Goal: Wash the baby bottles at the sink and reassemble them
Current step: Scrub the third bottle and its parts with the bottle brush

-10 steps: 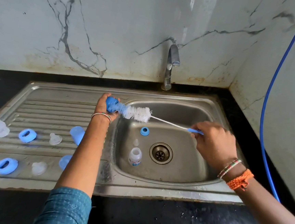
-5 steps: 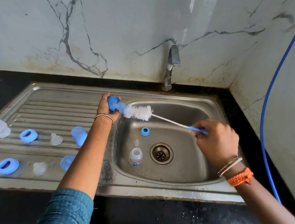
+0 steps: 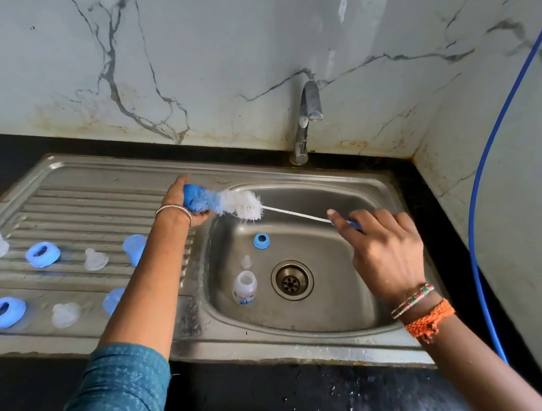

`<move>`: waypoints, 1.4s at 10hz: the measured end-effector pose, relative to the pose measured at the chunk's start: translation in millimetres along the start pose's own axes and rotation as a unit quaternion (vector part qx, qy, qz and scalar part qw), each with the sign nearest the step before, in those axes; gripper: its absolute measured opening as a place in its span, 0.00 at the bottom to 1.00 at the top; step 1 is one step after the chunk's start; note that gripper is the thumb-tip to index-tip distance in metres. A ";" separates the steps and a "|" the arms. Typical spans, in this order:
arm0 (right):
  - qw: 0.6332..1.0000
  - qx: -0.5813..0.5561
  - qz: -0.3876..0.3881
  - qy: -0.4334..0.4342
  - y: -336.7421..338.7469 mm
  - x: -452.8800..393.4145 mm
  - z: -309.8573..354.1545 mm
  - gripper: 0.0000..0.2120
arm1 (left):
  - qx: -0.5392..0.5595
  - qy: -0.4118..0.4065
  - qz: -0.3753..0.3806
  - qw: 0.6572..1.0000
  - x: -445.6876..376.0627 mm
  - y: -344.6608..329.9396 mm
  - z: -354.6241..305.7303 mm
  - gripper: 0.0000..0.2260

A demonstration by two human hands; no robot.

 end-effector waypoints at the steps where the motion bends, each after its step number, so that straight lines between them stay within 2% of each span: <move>1: 0.874 -0.298 0.367 -0.111 -20.8 -0.5 2.0 0.14 | 0.085 -0.028 0.069 0.994 5.1 -7.8 -4.1 0.10; 2: 0.530 -0.618 0.510 -0.278 -39.8 12.2 8.9 0.15 | 0.155 -0.063 0.113 0.979 10.2 -13.2 -7.7 0.14; 3: 0.773 -0.435 0.419 -0.194 -34.3 5.4 0.3 0.14 | 0.082 -0.057 0.055 0.993 5.8 -5.5 -6.0 0.08; 4: 0.988 -0.064 0.139 -0.016 -10.0 -5.2 3.8 0.25 | 0.021 -0.001 0.009 1.000 0.5 2.9 -1.3 0.08; 5: 0.997 -0.033 0.065 0.040 -6.0 0.2 9.8 0.26 | 0.021 0.011 0.000 1.000 -0.6 6.5 -0.1 0.09; 6: 0.859 -0.314 0.386 -0.120 -25.0 6.9 11.2 0.18 | 0.025 -0.012 0.043 0.999 1.7 2.2 -0.6 0.08; 7: 0.458 -0.656 0.519 -0.301 -43.3 24.0 22.6 0.16 | 0.045 -0.035 0.065 0.996 4.7 -1.5 -1.9 0.09; 8: 0.618 -0.578 0.473 -0.245 -38.4 23.0 13.2 0.12 | 0.047 -0.031 0.069 0.996 2.2 -3.4 -4.7 0.09; 9: 0.980 -0.082 0.173 -0.056 -12.7 11.1 2.8 0.20 | 0.011 -0.023 0.042 0.999 -0.2 -1.9 -1.5 0.08; 10: 0.986 -0.071 0.139 -0.059 -5.7 4.3 4.2 0.21 | 0.007 -0.030 0.028 0.999 3.0 -0.6 3.9 0.08; 11: 0.652 -0.498 0.539 -0.191 -24.3 10.2 10.5 0.12 | 0.031 -0.026 0.063 0.997 6.0 -3.0 6.1 0.09; 12: 0.434 -0.664 0.547 -0.267 -38.7 22.1 20.1 0.16 | 0.060 -0.045 0.088 0.993 6.6 -6.1 1.6 0.09; 13: 0.801 -0.394 0.429 -0.140 -29.6 18.9 11.3 0.19 | 0.054 -0.025 0.082 0.995 2.8 1.6 -3.9 0.09; 14: 0.989 -0.031 0.143 0.004 -7.5 12.0 8.5 0.26 | 0.016 0.004 0.036 0.999 1.2 11.9 -4.7 0.14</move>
Point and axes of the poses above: each hand's wrist, its own x-axis away from the middle knuckle, its own y-axis out of the back of the hand, z = x × y, the point moved 4 cm from there along -x, towards the middle knuckle, and after that the axes turned 14 degrees about x, right-handed, at the moved point
